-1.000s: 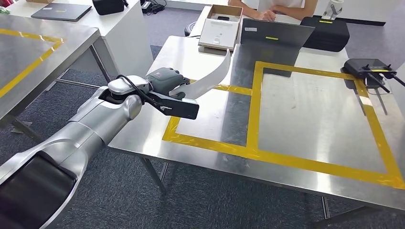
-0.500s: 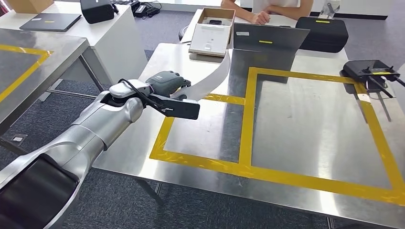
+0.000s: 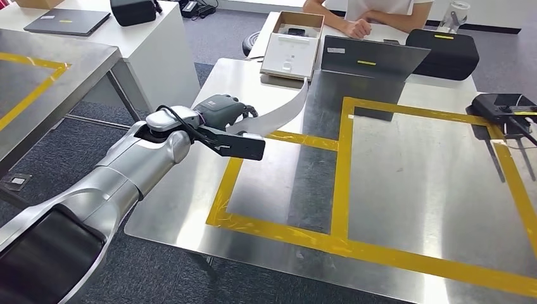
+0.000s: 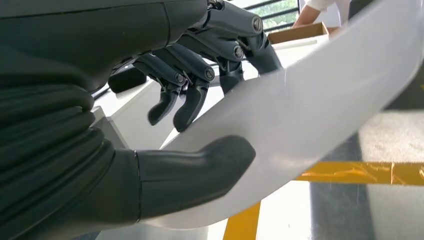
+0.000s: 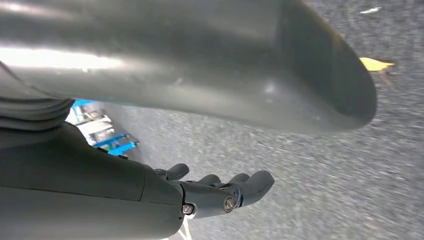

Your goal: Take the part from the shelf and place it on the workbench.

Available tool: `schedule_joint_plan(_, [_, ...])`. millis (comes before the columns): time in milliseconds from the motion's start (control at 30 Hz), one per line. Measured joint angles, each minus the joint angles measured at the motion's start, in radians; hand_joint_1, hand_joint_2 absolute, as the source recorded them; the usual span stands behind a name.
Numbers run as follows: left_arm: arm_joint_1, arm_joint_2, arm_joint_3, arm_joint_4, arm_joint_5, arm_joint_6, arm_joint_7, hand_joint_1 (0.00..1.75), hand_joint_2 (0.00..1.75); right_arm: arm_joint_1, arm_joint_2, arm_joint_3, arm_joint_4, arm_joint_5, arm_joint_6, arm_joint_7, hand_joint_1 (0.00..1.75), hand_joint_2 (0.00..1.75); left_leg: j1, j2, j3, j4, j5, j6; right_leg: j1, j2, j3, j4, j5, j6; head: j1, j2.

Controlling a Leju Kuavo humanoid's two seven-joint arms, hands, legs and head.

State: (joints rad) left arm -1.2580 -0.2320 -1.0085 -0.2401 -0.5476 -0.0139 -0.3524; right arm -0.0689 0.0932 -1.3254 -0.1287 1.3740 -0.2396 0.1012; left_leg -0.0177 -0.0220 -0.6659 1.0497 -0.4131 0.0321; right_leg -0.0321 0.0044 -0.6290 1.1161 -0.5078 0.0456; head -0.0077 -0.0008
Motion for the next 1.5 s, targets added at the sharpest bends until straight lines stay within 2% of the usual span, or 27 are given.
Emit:
schedule_joint_plan(33, [-0.001,0.0,0.0,-0.001,0.0,0.009,-0.003,0.0,0.0,0.0,0.0,0.0,0.0,0.001,0.001,-0.004,0.0,0.0,-0.001,-0.001,-0.002,0.008,-0.005,-0.005,0.0,0.001,0.011,-0.031,0.012,-0.004,0.0,0.0])
schedule_joint_plan(67, [-0.002,0.0,0.001,-0.001,0.002,0.017,-0.006,0.0,0.0,-0.001,0.0,0.0,0.0,0.002,0.002,-0.007,0.0,0.0,-0.004,-0.002,-0.005,0.012,-0.009,-0.004,0.001,0.002,0.015,-0.041,0.011,-0.01,0.001,0.0])
schedule_joint_plan(133, [-0.003,0.002,0.003,-0.003,0.006,0.025,-0.014,0.0,0.0,-0.001,0.001,0.0,0.0,0.004,0.003,-0.01,0.0,0.0,-0.008,-0.002,-0.005,0.012,-0.009,0.014,0.001,0.004,0.017,-0.045,0.014,-0.02,0.001,0.0])
schedule_joint_plan(167, [-0.004,0.002,0.003,-0.003,0.007,0.029,-0.017,0.0,0.0,-0.001,0.001,0.0,0.0,0.005,0.003,-0.01,0.0,0.0,-0.008,-0.002,-0.003,0.011,-0.009,0.025,0.001,0.005,0.018,-0.046,0.015,-0.022,0.001,0.0])
schedule_joint_plan(200, [-0.004,0.003,0.004,-0.004,0.007,0.035,-0.02,0.0,0.0,-0.001,0.001,0.0,0.0,0.006,0.003,-0.01,0.0,0.0,-0.009,-0.001,-0.001,0.01,-0.007,0.031,0.002,0.006,0.019,-0.047,0.015,-0.023,0.001,0.0])
schedule_joint_plan(233, [-0.004,0.003,0.005,-0.005,0.007,0.044,-0.022,0.0,0.0,-0.001,0.001,0.0,0.0,0.006,0.003,-0.01,0.0,0.0,-0.009,-0.001,0.001,0.008,-0.006,0.031,0.002,0.007,0.019,-0.047,0.015,-0.025,0.001,0.0])
schedule_joint_plan(333, [-0.004,-0.001,0.007,-0.009,-0.001,0.079,-0.03,0.0,0.0,-0.001,0.001,0.0,0.0,0.007,0.003,-0.01,0.0,0.0,-0.009,0.0,0.005,0.002,-0.004,0.021,0.004,0.008,0.021,-0.047,0.014,-0.031,0.001,0.0])
schedule_joint_plan(467, [-0.004,-0.01,0.006,-0.01,-0.015,0.093,-0.029,0.0,0.0,-0.002,0.001,0.0,0.0,0.006,0.001,-0.01,0.0,0.0,-0.007,0.0,0.008,-0.004,-0.002,-0.01,0.006,0.007,0.021,-0.047,0.013,-0.033,0.002,0.0])
schedule_joint_plan(533, [-0.004,-0.013,0.006,-0.011,-0.018,0.094,-0.028,0.0,0.0,-0.002,0.001,0.0,0.0,0.006,0.001,-0.01,0.0,0.0,-0.006,0.0,0.008,-0.004,-0.003,-0.013,0.006,0.007,0.021,-0.047,0.012,-0.034,0.002,0.0])
schedule_joint_plan(733, [-0.004,-0.015,0.006,-0.012,-0.021,0.103,-0.035,0.0,0.0,-0.002,0.001,0.0,0.0,0.006,0.001,-0.01,0.0,0.0,-0.008,0.0,0.008,-0.004,-0.003,-0.013,0.005,0.007,0.024,-0.05,0.013,-0.033,0.002,0.0])
schedule_joint_plan(933, [-0.004,-0.016,0.007,-0.014,-0.022,0.105,-0.032,0.0,0.0,-0.002,0.001,0.0,0.0,0.005,0.0,-0.01,0.0,0.0,-0.007,0.0,0.008,-0.004,-0.003,-0.013,0.005,0.007,0.028,-0.057,0.015,-0.029,0.002,0.0])
schedule_joint_plan(1067, [-0.004,-0.017,0.01,-0.014,-0.021,0.122,-0.016,0.0,0.0,-0.001,0.003,0.0,0.0,0.003,-0.007,-0.009,0.0,0.0,-0.014,0.0,0.006,0.002,-0.01,0.002,-0.001,0.007,0.033,-0.067,0.019,-0.017,0.001,0.0])
schedule_joint_plan(1133, [-0.004,-0.019,0.016,-0.014,-0.021,0.132,-0.015,0.0,0.0,-0.001,0.004,0.0,0.0,0.001,-0.014,-0.008,0.0,0.0,-0.01,0.001,0.013,-0.01,-0.003,0.008,0.0,0.007,0.038,-0.069,0.019,-0.01,0.002,0.0])
schedule_joint_plan(1167, [-0.004,-0.02,0.018,-0.014,-0.021,0.136,-0.015,0.0,0.0,-0.001,0.004,0.0,0.0,-0.001,-0.016,-0.008,0.0,0.0,-0.006,0.002,0.019,-0.021,0.004,0.012,0.001,0.005,0.037,-0.061,0.011,-0.008,0.002,0.0])
schedule_joint_plan(1200, [-0.003,-0.021,0.02,-0.014,-0.021,0.138,-0.017,0.0,0.0,-0.001,0.005,0.0,0.0,-0.002,-0.017,-0.008,0.0,0.0,-0.002,0.004,0.025,-0.032,0.011,0.014,0.003,0.004,0.028,-0.037,-0.01,-0.006,0.003,0.0])
schedule_joint_plan(1300, [0.001,-0.022,0.024,-0.014,-0.022,0.14,-0.021,0.0,0.0,-0.001,0.006,0.0,0.0,-0.003,-0.018,-0.008,0.0,0.0,0.001,0.009,0.025,-0.042,0.018,0.019,0.004,0.001,-0.046,0.135,-0.107,0.002,0.004,0.0])
schedule_joint_plan(1333, [0.004,-0.022,0.025,-0.013,-0.023,0.141,-0.021,0.0,0.0,-0.001,0.006,0.0,0.0,-0.003,-0.018,-0.008,0.0,0.0,0.002,0.01,0.022,-0.04,0.018,0.018,0.003,0.001,-0.064,0.178,-0.12,0.005,0.004,0.0])
schedule_joint_plan(1367, [0.008,-0.022,0.025,-0.013,-0.025,0.142,-0.021,0.0,0.0,-0.001,0.006,0.0,0.0,-0.003,-0.018,-0.008,0.0,0.0,0.004,0.011,0.018,-0.037,0.019,0.016,0.001,0.0,-0.065,0.187,-0.113,0.009,0.004,0.0])
schedule_joint_plan(1400, [0.01,-0.022,0.025,-0.013,-0.028,0.144,-0.02,0.0,0.0,-0.001,0.006,0.0,0.0,-0.003,-0.018,-0.008,0.0,0.0,0.007,0.011,0.013,-0.033,0.02,0.013,-0.002,0.0,-0.047,0.155,-0.089,0.014,0.004,0.0])
schedule_joint_plan(1467, [0.011,-0.024,0.025,-0.013,-0.032,0.148,-0.018,0.0,0.0,-0.002,0.008,0.0,0.0,-0.002,-0.018,-0.008,0.0,0.0,0.013,0.01,-0.001,-0.016,0.02,0.001,-0.009,-0.002,0.024,0.03,-0.034,0.026,0.005,0.0])
schedule_joint_plan(1500, [0.011,-0.024,0.025,-0.013,-0.034,0.148,-0.018,0.0,0.0,-0.003,0.01,0.0,0.0,-0.001,-0.02,-0.008,0.0,0.0,0.013,0.008,-0.007,-0.007,0.019,-0.007,-0.011,-0.001,0.048,-0.015,-0.013,0.025,0.005,0.0])
